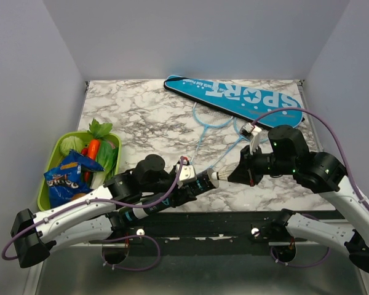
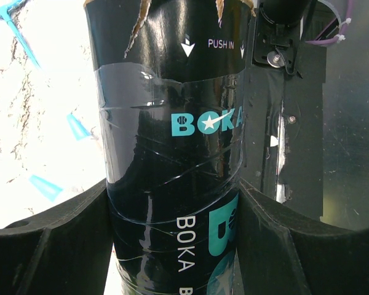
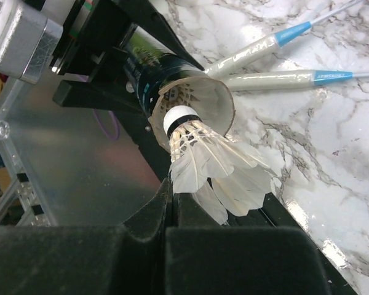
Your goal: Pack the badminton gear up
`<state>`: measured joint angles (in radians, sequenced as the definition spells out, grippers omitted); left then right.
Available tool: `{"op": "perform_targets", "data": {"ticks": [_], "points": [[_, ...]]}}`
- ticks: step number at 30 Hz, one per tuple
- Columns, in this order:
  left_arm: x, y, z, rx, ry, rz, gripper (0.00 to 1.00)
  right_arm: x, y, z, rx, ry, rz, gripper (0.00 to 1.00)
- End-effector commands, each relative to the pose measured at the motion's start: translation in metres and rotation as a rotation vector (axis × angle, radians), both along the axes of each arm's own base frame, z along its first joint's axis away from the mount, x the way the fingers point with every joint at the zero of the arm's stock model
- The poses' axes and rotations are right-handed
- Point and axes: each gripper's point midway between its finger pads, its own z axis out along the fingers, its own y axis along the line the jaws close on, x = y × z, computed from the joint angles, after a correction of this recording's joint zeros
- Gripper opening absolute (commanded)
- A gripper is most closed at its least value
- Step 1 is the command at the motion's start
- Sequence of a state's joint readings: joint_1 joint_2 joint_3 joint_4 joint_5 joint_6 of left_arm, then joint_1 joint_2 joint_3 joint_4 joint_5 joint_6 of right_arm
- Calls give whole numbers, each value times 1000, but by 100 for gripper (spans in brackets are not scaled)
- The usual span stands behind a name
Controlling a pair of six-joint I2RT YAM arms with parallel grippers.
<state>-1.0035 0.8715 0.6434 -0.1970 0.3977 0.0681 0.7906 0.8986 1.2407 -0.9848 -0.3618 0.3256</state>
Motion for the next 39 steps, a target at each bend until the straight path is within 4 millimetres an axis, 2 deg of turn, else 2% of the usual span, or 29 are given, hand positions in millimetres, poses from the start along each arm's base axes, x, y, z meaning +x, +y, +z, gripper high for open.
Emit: {"op": "perform_targets", "data": {"ticks": [1,5,13,17,24,35,39], "points": [[-6,-4,21,-59,-34,-46,15,-10,10,1,36,30,89,1],[-6,-4,23,-64,-39,-43,15,-8,21,-6,41,60,121,1],[-8,-2,29,-86,-54,-48,15,-6,31,-14,44,80,161,1],[-11,-2,32,-99,-52,-58,15,-5,45,-12,97,94,198,1],[-12,-2,35,-110,-53,-66,15,-2,66,-21,156,149,239,1],[-12,-2,39,-125,-64,-61,15,-3,83,-57,215,263,247,1],[-12,-2,40,-129,-65,-61,15,-5,88,-64,237,288,247,1]]}}
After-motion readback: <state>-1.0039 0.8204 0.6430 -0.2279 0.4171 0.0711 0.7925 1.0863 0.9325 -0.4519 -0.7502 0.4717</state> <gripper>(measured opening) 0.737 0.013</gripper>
